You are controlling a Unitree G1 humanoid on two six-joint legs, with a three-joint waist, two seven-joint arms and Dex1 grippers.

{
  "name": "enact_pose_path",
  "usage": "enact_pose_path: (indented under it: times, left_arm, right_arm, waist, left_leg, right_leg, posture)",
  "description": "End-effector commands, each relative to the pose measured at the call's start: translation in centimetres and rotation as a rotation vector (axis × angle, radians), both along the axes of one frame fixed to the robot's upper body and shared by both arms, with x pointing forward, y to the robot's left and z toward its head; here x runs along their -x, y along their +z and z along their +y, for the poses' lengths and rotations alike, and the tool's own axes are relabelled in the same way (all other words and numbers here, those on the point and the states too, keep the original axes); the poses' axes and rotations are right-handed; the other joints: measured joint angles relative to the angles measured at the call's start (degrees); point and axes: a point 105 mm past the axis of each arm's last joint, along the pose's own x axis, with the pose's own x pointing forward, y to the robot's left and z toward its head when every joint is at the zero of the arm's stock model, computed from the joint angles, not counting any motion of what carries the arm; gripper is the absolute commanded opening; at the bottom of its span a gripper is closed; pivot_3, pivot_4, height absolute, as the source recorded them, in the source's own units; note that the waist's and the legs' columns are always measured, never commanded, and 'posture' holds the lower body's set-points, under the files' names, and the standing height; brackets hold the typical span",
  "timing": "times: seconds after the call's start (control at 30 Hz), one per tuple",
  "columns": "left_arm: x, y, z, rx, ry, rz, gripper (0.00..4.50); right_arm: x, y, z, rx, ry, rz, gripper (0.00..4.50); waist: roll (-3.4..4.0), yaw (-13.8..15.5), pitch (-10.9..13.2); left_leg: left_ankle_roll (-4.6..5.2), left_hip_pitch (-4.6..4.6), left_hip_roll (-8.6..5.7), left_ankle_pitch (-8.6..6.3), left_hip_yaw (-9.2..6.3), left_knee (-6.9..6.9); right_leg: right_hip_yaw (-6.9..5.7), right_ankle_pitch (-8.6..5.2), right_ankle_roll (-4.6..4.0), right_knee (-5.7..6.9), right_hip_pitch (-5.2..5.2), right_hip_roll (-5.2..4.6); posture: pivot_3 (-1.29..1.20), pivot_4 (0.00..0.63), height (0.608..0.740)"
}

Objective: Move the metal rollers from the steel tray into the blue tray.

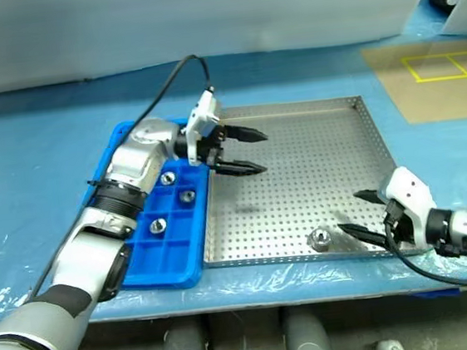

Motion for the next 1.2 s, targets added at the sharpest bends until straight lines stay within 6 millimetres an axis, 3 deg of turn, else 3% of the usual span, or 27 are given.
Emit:
enact_pose_path:
  times: [0.03,0.47,0.7,1.03,1.2]
  left_arm:
    - [0.7,0.0,-0.3,-0.005,-0.051,-0.033,3.83]
    - [1.9,-1.3,1.0,-0.022,-0.019,0.013,3.83]
    - [2.9,-2.1,1.6,-0.039,-0.003,0.038,3.83]
    - [3.0,-2.4,1.7,-0.047,0.029,0.024,3.83]
    - [3.1,-2.5,2.0,-0.048,0.041,0.018,3.83]
  right_arm:
    - [0.3,0.5,1.1,-0.011,0.002,-0.040,4.01]
    - [0.3,-0.3,7.2,-0.086,0.165,-0.016,4.01]
    - [0.6,-2.2,5.4,-0.036,0.138,0.051,4.01]
    - [0.7,-4.9,6.3,-0.061,0.163,0.113,4.01]
    - [0.7,-6.0,5.6,-0.045,0.149,0.134,4.01]
  waist:
    - [0.02,-0.8,0.0]
    - [0.13,-1.7,-0.1]
    - [0.13,-1.1,-0.1]
    - [0.15,-0.7,-0.1]
    - [0.11,-0.5,-0.1]
  left_leg:
    - [0.05,0.03,0.00,-0.03,0.06,0.05]
    - [0.31,0.00,-0.02,-0.20,0.20,0.08]
    - [0.34,-0.01,-0.02,-0.22,0.25,0.06]
    - [0.33,0.06,0.03,-0.21,0.30,0.02]
    - [0.33,0.07,0.03,-0.22,0.30,0.00]
  right_leg:
    - [0.03,0.02,0.03,-0.03,0.02,0.00]
    - [0.06,0.03,0.08,-0.22,0.04,-0.07]
    - [0.06,0.02,0.08,-0.24,0.04,-0.11]
    - [0.08,0.02,0.09,-0.23,0.04,-0.09]
    - [0.07,0.02,0.09,-0.24,0.05,-0.09]
  posture:
    - [-0.50,0.150,0.740]
    - [-0.42,0.150,0.740]
    - [-0.40,0.150,0.740]
    - [-0.37,0.150,0.740]
    - [-0.36,0.150,0.740]
